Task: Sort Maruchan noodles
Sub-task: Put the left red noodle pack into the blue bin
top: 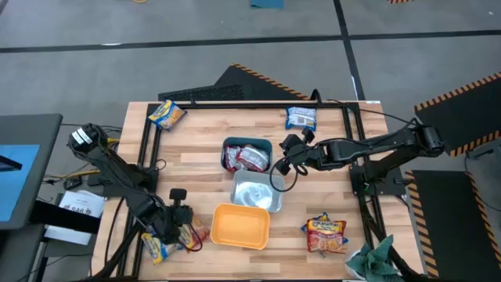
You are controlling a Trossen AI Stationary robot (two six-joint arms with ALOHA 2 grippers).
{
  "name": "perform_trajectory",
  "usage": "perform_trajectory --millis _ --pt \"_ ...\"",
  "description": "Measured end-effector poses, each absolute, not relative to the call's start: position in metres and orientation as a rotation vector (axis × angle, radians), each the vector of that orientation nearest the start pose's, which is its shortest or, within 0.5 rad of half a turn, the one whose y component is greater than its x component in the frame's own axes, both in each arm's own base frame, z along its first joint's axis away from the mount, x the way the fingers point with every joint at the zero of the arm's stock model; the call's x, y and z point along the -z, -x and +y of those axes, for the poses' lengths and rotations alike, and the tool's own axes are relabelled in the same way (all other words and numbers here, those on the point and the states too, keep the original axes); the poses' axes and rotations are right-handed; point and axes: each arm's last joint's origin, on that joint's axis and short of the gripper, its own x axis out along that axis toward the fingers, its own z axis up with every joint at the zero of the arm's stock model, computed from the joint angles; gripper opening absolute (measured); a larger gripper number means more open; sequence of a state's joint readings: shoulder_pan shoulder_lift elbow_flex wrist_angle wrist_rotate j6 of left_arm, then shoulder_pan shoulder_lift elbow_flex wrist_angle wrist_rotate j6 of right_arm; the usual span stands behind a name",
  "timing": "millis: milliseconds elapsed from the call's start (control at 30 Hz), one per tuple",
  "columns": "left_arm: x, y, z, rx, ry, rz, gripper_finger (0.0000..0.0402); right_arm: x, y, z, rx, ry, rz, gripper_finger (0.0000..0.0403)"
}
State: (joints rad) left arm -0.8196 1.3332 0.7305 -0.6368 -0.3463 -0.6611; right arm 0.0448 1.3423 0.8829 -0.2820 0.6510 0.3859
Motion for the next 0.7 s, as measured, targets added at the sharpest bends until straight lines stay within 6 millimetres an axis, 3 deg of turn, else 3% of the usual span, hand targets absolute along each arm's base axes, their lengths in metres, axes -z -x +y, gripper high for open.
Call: perform_trajectory --millis 400,700 --pt "-0.238 -0.140 -0.129 -0.076 -0.066 0.949 0.0000 -0.244 -0.274 -0.005 0.701 -0.103 0.579 0.0021" --pt "-0.247 -0.136 -0.109 -0.182 -0.121 0.923 0.0000 -0.245 -0.274 -0.005 0.700 -0.105 0.575 0.0021"
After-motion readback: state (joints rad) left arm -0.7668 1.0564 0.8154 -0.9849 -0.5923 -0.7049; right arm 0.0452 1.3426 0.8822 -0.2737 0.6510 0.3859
